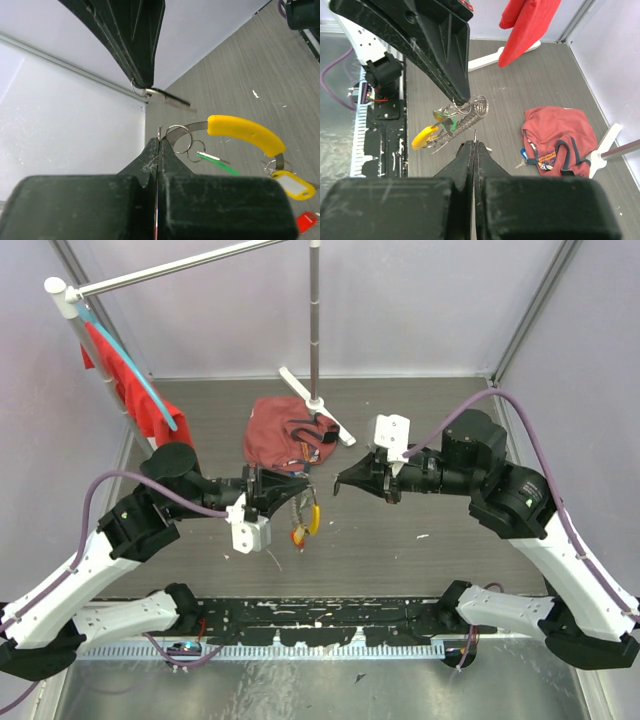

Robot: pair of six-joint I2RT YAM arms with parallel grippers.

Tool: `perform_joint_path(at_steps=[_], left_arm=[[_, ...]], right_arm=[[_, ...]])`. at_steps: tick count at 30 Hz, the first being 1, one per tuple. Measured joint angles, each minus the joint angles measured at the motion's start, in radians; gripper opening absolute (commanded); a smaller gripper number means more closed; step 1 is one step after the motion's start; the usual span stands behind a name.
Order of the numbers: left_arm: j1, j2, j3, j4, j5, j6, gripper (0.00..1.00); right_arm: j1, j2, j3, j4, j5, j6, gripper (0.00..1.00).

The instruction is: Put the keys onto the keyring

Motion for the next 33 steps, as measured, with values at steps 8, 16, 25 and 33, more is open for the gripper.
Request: perform_joint_path(at_steps=[8,16,25,33], left_arm=[[0.0,0.007,0.0,-0.007,0.003,0.086,0.0],[0.0,0.04,0.021,0.002,-0.015,0.029,0.0],[0.0,0.067,0.036,0.063,-0.069,-0.158,0.0],[0.0,0.066,0.044,0.108,-0.1,-0.291,0.0]], right_arm=[[0.0,-0.022,-0.102,0.103,0.009,-0.043,0.01],[0.0,-0.043,-0.159,0.154,0.01,-0.135,0.01],[0.0,-0.046,-0.178,0.186,0.009,-0.195,0.01],[0.0,-0.061,-0.178,0.214,-0.005,-0.209,0.01]])
